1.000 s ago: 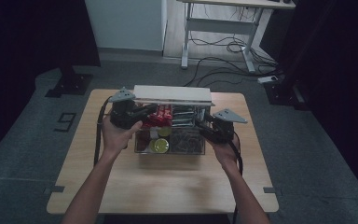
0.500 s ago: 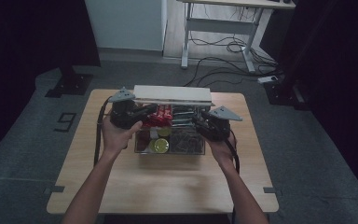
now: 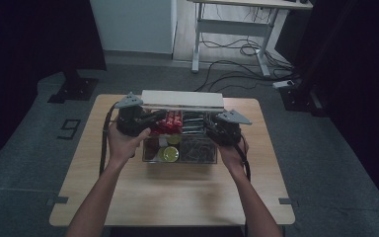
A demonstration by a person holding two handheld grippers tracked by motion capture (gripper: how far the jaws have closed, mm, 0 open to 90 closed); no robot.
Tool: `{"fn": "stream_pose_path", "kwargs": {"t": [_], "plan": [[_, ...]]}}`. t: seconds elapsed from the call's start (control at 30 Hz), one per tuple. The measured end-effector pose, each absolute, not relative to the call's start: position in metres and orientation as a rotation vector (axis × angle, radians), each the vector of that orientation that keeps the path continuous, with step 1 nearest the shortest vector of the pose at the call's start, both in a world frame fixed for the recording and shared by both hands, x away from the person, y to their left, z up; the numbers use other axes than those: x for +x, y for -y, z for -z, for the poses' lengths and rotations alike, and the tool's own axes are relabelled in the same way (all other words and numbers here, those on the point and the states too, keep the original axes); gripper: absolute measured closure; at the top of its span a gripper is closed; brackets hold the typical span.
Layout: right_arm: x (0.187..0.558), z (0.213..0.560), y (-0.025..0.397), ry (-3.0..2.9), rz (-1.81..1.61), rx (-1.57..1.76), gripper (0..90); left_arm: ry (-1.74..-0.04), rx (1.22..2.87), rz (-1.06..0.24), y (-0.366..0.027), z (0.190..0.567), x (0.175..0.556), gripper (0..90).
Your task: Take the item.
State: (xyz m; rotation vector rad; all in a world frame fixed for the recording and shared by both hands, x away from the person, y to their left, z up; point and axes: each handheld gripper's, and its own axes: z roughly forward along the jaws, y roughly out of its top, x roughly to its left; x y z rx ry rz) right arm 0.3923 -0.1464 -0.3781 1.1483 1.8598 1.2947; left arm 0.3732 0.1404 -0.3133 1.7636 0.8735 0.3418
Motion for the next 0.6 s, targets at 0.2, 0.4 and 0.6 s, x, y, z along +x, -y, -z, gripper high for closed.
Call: {"fn": "stream_pose_path", "kwargs": {"t": [0.2, 0.4, 0.6], "plan": [[0.3925, 0.3798, 0.1437, -1.863, -1.263, 1.156, 65.2, -0.874, 1.764, -0.342, -0.1404, 0.3137, 0.3729, 90.0], [0.3930, 0.3813, 0.1441, -1.881, -1.235, 1.169, 76.9, -0.876, 1.760, -0.338, -0.1405, 0.3137, 0.3730, 90.0], [0.3922, 0.3810, 0.1501, -1.888, -1.251, 1.184, 87.4, -0.875, 1.759, -0.336, -0.1407, 0.3137, 0.3733, 90.0]]}}
